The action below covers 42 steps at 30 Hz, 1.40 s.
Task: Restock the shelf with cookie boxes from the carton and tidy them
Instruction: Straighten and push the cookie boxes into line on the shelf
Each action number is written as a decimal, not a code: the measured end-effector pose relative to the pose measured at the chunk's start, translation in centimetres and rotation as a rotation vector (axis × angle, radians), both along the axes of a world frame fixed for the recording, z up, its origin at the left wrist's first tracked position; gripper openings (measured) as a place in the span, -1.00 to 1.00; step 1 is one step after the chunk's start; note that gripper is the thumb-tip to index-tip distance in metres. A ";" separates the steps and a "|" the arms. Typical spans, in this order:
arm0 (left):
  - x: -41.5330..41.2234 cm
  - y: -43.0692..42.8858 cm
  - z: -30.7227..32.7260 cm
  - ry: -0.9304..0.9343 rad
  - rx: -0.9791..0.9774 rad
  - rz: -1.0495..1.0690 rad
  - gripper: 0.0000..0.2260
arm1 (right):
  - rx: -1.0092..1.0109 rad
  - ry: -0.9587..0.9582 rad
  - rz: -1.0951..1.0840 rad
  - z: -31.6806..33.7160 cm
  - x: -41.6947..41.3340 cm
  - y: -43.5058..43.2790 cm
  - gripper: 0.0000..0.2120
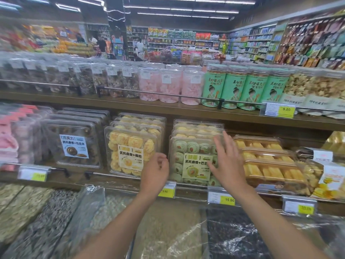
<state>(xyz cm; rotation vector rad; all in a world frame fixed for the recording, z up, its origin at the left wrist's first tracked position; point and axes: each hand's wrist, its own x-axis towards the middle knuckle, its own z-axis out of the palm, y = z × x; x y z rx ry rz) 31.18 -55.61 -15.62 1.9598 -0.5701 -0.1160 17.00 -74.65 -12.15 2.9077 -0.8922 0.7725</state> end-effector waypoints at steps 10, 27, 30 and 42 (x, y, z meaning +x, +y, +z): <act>5.5 2.5 -0.8 -0.109 0.142 0.013 -0.79 | -0.068 0.029 0.003 -0.6 0.1 0.2 0.00; 8.1 5.0 -0.8 -0.201 0.692 -0.115 -0.84 | -0.211 -0.011 0.047 -2.9 -0.8 0.3 -0.06; 8.2 5.5 -1.6 -0.244 0.651 -0.108 -0.85 | -0.206 -0.016 0.057 -3.0 -0.7 0.3 -0.06; 3.4 2.5 -1.3 -0.381 0.288 -0.496 -0.95 | -0.063 0.048 0.236 -3.5 -1.3 2.1 -0.61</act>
